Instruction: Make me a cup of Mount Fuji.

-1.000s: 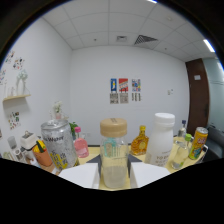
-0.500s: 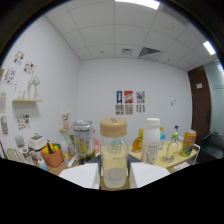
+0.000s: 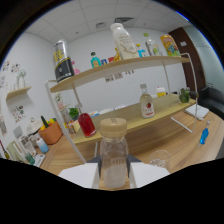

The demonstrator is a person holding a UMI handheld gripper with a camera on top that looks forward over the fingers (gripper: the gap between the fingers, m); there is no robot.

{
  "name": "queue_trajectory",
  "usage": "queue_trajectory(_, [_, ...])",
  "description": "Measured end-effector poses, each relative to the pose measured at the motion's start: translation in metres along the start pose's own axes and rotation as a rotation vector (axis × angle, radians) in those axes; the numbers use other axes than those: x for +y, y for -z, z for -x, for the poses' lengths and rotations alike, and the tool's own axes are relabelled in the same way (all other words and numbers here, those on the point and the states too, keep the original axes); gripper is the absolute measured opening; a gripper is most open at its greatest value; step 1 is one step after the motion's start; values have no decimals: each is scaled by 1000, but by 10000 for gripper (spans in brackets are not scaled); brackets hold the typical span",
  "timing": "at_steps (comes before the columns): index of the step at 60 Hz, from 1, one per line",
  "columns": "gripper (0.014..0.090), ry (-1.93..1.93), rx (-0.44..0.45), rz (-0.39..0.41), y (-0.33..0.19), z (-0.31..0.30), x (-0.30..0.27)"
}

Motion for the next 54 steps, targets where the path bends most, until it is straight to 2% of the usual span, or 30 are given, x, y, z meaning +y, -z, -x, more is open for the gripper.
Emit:
queue_trajectory(12, [404, -457, -77, 19, -11, -11, 21])
queue_trajectory(19, [404, -751, -143, 11, -18, -15, 19])
queue_trajectory(31, [402, -1104, -200, 6, -24, -20, 9])
queue_trajectory(54, [400, -1674, -332, -59, -27, -29, -6])
